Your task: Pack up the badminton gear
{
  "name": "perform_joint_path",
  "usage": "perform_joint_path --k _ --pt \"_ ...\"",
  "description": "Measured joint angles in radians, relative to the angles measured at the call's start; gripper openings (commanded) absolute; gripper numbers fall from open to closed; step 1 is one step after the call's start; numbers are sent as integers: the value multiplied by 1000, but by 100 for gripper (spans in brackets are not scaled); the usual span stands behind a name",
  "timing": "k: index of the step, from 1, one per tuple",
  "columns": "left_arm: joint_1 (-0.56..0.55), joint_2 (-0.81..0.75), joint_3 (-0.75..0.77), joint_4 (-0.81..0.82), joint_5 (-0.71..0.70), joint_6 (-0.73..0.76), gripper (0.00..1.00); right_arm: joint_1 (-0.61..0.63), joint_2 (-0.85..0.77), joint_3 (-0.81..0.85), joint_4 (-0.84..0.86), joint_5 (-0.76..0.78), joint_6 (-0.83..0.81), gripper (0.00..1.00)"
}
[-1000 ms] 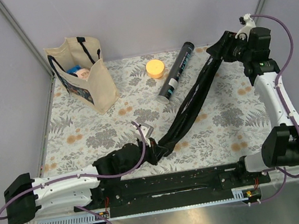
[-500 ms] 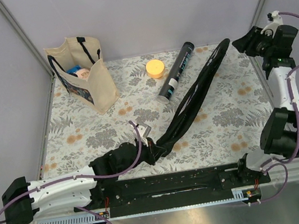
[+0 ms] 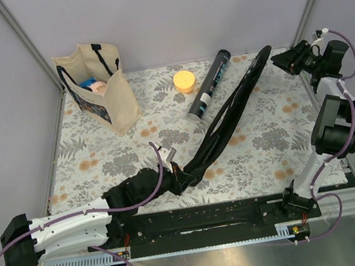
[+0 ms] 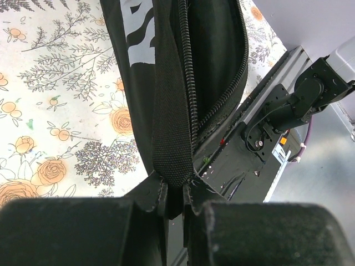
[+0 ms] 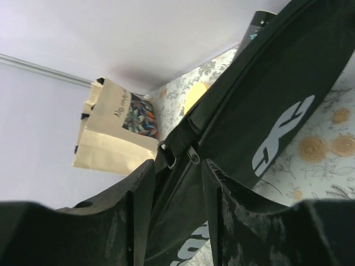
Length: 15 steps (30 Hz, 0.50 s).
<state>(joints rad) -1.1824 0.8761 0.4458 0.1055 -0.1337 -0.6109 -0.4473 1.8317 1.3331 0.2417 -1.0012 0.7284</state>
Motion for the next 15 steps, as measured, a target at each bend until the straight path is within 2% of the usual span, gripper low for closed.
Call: perform_joint_path --k 8,15 --pt "1 0 0 0 5 -4 0 0 91 -18 300 -101 239 45" --pt "2 0 0 0 7 -9 0 0 122 -43 369 -119 283 45"
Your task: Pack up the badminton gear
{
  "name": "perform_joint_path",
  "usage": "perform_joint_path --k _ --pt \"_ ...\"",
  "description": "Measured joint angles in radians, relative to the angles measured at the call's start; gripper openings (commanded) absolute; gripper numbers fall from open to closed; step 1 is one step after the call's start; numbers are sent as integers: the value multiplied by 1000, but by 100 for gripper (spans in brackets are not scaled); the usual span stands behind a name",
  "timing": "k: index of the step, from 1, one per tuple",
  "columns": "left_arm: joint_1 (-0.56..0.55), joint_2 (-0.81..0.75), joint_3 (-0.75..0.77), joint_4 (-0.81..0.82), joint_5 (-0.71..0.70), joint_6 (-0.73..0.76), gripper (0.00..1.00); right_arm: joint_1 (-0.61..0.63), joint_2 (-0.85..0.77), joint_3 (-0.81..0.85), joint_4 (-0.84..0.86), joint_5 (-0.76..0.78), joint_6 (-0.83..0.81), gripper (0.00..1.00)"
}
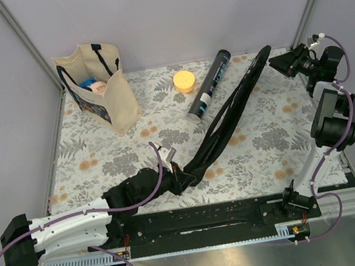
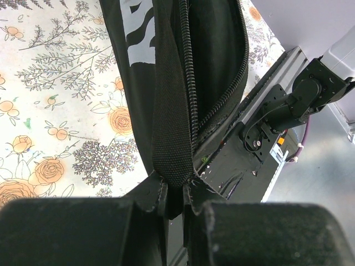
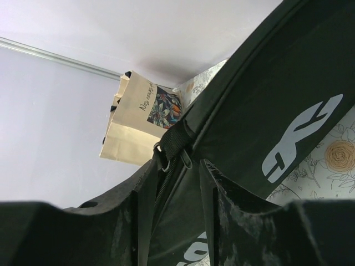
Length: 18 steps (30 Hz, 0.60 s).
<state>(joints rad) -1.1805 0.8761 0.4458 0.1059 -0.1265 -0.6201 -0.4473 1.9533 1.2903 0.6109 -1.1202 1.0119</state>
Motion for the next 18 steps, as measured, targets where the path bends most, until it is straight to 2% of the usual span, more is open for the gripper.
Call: perform_joint_path --k 18 --pt "1 16 0 8 9 -3 0 2 72 -20 188 -8 146 41"
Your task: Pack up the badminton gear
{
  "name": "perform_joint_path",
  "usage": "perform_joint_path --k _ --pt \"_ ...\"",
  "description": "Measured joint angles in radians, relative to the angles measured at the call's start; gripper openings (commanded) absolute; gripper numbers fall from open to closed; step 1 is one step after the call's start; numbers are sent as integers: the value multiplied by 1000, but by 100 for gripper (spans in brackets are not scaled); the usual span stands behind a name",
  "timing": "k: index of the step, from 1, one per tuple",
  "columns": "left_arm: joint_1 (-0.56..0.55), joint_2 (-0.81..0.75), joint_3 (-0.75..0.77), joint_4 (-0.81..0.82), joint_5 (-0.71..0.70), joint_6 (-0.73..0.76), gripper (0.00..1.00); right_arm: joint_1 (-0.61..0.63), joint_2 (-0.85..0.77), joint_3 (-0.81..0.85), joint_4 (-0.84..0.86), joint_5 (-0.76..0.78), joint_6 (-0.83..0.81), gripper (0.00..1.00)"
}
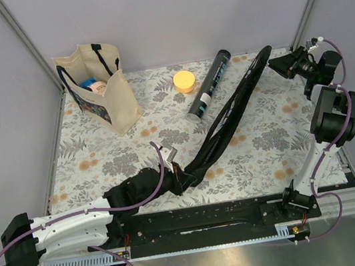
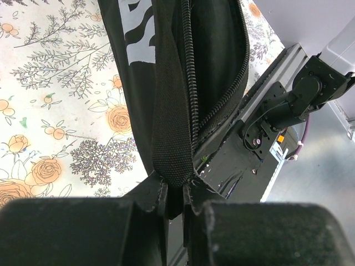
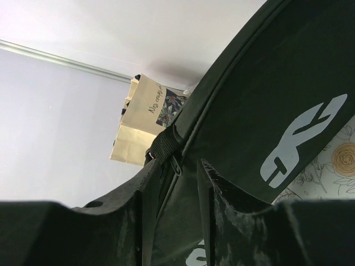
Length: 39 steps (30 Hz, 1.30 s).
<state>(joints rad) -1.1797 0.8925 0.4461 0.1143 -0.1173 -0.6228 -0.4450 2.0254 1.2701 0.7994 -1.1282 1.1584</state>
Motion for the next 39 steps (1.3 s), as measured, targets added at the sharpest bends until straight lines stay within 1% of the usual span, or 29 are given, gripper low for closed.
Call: perform_joint_path --k 8,14,23,26,31,35,37,39 --pt "0 0 3 1 2 -2 0 14 9 -2 41 0 29 40" --pt "0 0 3 1 2 -4 0 19 21 -5 74 -2 56 33" --pt "0 0 3 2 2 -7 0 19 23 -11 108 -10 75 30" --pt "0 0 3 4 2 -7 0 19 28 -11 129 -10 88 25" --pt "0 0 3 7 3 -10 0 19 47 -14 153 -10 108 22" --pt "0 0 3 7 3 -11 0 19 50 -14 158 -10 113 12" --pt "0 0 3 8 4 -12 0 19 50 -14 162 -11 116 12" --pt "0 0 3 8 3 -13 0 19 50 -14 167 -13 116 17"
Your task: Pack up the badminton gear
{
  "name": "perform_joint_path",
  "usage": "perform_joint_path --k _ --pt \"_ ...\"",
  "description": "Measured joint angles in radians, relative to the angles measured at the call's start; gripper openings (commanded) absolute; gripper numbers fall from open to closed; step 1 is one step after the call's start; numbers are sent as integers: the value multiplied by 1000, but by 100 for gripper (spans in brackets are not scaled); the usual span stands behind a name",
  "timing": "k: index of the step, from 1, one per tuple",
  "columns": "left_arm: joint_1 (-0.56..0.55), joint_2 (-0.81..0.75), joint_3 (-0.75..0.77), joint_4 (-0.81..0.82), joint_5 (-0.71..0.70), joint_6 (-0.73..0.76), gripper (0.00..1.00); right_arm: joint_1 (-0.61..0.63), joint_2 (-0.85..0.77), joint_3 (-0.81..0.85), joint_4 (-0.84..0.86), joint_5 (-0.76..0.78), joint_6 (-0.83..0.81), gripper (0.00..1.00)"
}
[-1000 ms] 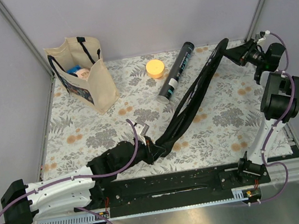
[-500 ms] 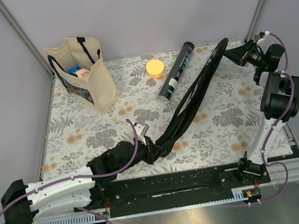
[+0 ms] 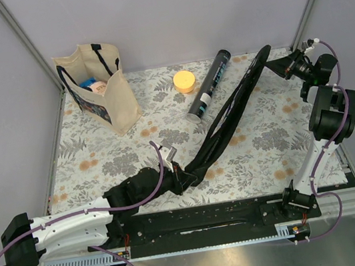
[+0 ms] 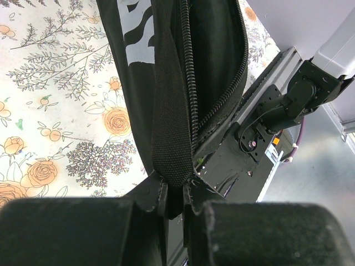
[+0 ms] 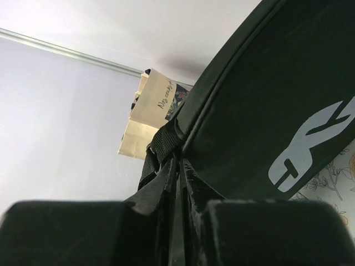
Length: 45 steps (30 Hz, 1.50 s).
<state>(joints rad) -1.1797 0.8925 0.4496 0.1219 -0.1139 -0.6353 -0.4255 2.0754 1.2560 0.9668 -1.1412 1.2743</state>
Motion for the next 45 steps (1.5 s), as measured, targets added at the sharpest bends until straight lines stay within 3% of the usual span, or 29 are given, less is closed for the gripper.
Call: perform_joint_path --k 11,17,20,29,36,45 --pt "0 0 0 2 3 -2 0 6 1 0 9 -1 11 22" --pt "0 4 0 7 7 -2 0 15 4 0 9 -1 12 14" --pt "0 6 0 7 8 -2 0 15 4 0 10 -1 16 0" --pt "0 6 0 7 5 -2 0 18 2 -3 17 2 17 0" --pt "0 11 14 -21 -18 11 0 53 -101 -117 -98 57 -78 0" --pt "0 46 28 -23 -84 22 0 152 -359 -385 -214 129 -180 0"
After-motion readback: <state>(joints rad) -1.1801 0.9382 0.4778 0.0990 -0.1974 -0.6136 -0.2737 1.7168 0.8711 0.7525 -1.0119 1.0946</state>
